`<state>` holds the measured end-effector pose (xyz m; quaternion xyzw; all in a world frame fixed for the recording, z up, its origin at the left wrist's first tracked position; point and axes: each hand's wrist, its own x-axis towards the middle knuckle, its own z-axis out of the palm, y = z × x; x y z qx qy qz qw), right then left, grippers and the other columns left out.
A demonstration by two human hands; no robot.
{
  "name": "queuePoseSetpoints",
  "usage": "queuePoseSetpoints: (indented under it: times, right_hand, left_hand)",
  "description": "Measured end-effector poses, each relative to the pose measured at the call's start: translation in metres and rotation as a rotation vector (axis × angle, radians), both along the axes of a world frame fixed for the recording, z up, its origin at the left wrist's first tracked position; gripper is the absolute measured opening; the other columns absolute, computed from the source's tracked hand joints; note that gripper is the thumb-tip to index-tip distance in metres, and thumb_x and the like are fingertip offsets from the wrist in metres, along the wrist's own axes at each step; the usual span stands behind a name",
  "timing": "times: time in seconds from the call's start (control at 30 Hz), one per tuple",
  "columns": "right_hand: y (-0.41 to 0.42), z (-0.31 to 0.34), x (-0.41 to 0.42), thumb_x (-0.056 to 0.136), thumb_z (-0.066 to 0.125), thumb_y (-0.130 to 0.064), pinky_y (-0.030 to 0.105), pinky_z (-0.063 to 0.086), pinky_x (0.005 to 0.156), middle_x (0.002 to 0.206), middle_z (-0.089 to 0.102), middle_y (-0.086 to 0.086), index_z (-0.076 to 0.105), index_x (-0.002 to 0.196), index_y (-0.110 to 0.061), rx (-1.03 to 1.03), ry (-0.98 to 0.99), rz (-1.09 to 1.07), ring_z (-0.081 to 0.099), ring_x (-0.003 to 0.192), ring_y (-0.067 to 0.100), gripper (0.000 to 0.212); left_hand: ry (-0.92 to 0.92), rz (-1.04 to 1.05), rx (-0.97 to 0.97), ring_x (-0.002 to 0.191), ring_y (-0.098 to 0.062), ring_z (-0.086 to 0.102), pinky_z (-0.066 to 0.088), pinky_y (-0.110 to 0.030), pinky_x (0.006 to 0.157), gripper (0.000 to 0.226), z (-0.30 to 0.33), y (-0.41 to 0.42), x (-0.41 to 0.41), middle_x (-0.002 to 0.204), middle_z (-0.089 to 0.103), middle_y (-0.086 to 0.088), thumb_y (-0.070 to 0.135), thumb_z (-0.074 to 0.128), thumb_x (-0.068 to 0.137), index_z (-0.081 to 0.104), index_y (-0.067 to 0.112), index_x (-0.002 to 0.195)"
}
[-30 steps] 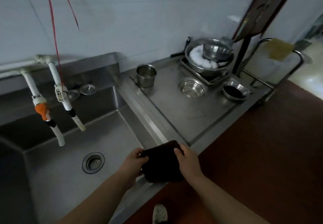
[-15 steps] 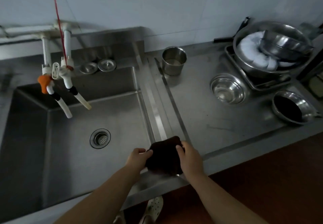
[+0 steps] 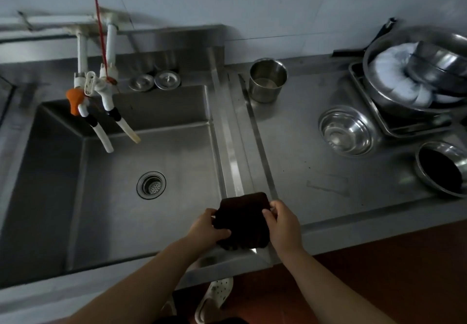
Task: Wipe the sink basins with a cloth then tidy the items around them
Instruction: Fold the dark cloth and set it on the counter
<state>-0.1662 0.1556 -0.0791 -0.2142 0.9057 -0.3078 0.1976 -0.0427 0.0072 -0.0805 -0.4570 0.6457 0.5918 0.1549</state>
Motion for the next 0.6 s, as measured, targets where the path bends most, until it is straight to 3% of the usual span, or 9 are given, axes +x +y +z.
queuePoseSetpoints:
  times: [0.07, 0.23, 0.3, 0.4, 0.6]
  right_hand:
    - [-0.003, 0.0, -0.002, 0.093, 0.057, -0.021, 0.015, 0.036, 0.064, 0.084, 0.055, -0.008, 0.061, 0.105, -0.009, 0.002, 0.003, 0.01, 0.054, 0.078, 0.008, 0.017]
    - [-0.014, -0.001, -0.01, 0.093, 0.056, -0.023, 0.013, 0.035, 0.061, 0.085, 0.055, -0.007, 0.059, 0.106, -0.009, 0.036, -0.001, 0.032, 0.053, 0.079, 0.008, 0.019]
    - [-0.015, -0.001, -0.01, 0.093, 0.055, -0.025, 0.019, 0.037, 0.064, 0.088, 0.056, -0.005, 0.058, 0.111, -0.01, 0.089, 0.018, 0.043, 0.055, 0.081, 0.011, 0.023]
    - [-0.014, 0.004, -0.005, 0.093, 0.056, -0.026, 0.025, 0.044, 0.074, 0.11, 0.058, 0.0, 0.052, 0.123, -0.013, 0.101, 0.071, 0.007, 0.058, 0.095, 0.015, 0.033]
    - [-0.036, 0.034, 0.013, 0.092, 0.054, -0.013, 0.022, 0.041, 0.071, 0.112, 0.055, 0.0, 0.056, 0.118, -0.014, 0.079, 0.22, 0.086, 0.054, 0.093, 0.011, 0.027]
  left_hand:
    - [-0.008, -0.024, -0.022, 0.093, -0.021, 0.059, 0.054, -0.033, 0.082, 0.061, -0.003, -0.003, 0.002, 0.101, 0.055, -0.004, 0.007, 0.074, 0.077, 0.042, 0.008, 0.129]
    - [0.015, 0.008, -0.055, 0.078, -0.015, 0.058, 0.048, -0.017, 0.058, 0.059, -0.007, -0.009, 0.004, 0.091, 0.056, 0.0, 0.004, 0.072, 0.078, 0.044, 0.006, 0.13]
    - [0.016, 0.009, -0.031, 0.084, -0.018, 0.059, 0.049, -0.019, 0.062, 0.06, -0.008, -0.011, 0.007, 0.097, 0.057, -0.004, 0.003, 0.071, 0.079, 0.043, 0.006, 0.132]
    - [0.007, 0.026, -0.066, 0.092, -0.022, 0.058, 0.048, -0.028, 0.077, 0.058, -0.007, -0.017, 0.02, 0.106, 0.054, -0.005, 0.007, 0.07, 0.08, 0.044, 0.008, 0.132]
    - [0.091, 0.048, -0.206, 0.075, -0.018, 0.058, 0.047, -0.03, 0.07, 0.03, 0.016, -0.049, 0.061, 0.086, 0.062, 0.005, 0.01, 0.065, 0.085, 0.055, 0.014, 0.113]
